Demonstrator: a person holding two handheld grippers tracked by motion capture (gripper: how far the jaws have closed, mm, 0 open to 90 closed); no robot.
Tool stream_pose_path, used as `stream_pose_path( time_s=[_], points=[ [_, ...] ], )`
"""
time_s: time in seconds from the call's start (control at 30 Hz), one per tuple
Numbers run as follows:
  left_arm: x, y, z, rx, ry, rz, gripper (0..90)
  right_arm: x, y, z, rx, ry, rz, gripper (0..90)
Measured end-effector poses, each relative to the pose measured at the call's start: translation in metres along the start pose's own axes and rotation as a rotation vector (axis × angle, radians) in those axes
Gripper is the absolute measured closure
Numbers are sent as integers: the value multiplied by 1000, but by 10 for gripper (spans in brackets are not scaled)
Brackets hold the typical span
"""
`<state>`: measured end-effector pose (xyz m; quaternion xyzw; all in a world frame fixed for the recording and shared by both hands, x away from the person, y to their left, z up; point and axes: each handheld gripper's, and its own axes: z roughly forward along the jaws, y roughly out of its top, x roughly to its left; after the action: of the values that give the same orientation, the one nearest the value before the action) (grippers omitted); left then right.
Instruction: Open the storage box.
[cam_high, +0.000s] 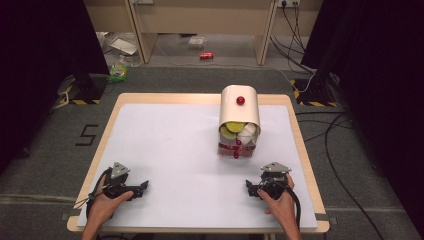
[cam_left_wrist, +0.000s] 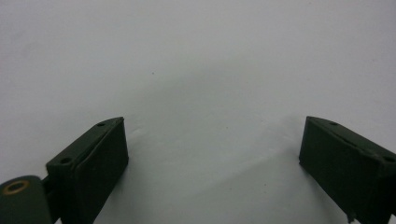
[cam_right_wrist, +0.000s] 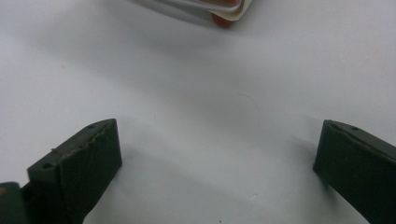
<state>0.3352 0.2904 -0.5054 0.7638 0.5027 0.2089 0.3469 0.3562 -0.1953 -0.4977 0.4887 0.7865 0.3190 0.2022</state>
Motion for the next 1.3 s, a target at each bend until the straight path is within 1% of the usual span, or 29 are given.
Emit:
stream_pose_path(
  time_s=[0.07, 0.13, 0.2, 0.23, 0.27, 0.3, 0.33, 0.37, 0.4, 0.43, 0.5, 0.57, 0.7, 0.87, 0.9, 1.1, 1.23, 1.3],
  points=[
    [0, 0, 0, 0, 0, -1, 69, 0, 0, 0, 0, 1, 3, 12],
    [0, 0, 0, 0, 0, -1, 69, -1, 0, -1, -6, 2, 4, 34],
    [0, 0, 0, 0, -1, -1, 69, -1, -1, -3, -14, -9, 15, 89],
    [0, 0, 0, 0, -1, 0, 69, -3, -1, -4, -21, -12, 18, 163],
    [0, 0, 0, 0, -1, -1, 69, -4, -1, -5, -30, -11, 15, 202],
    [0, 0, 0, 0, -1, -1, 69, -4, -1, -5, -30, -11, 15, 202],
    [0, 0, 0, 0, -1, -1, 69, -5, 0, -8, -51, -2, 27, 155],
    [0, 0, 0, 0, -2, -2, 69, -5, 0, -8, -57, -10, 27, 148],
    [0, 0, 0, 0, -2, -2, 69, -5, 1, -9, -69, -16, 28, 173],
    [0, 0, 0, 0, -3, -2, 69, -5, 2, -11, -84, -6, 19, 180],
    [0, 0, 0, 0, -3, -2, 69, -3, 4, -14, -110, 0, 16, 161],
    [0, 0, 0, 0, -3, -2, 69, 0, 6, -19, -142, 11, 13, 161],
    [1, 0, 0, 1, -6, -2, 67, 5, 11, -26, -202, 13, -12, 171],
    [1, 0, 0, 1, -18, -4, 51, 9, 16, -32, -232, 3, -22, 188],
    [1, 0, 0, 2, -17, -3, 50, 11, 19, -36, -252, 5, -26, 196],
    [1, 0, 0, 2, -17, -3, 49, 16, 28, -47, -304, 4, -36, 221],
    [1, 0, 0, 2, -20, -3, 48, 20, 32, -50, -317, 4, -49, 231],
    [1, 0, 0, 3, -20, -3, 45, 23, 36, -54, -330, -1, -64, 236]
  ],
)
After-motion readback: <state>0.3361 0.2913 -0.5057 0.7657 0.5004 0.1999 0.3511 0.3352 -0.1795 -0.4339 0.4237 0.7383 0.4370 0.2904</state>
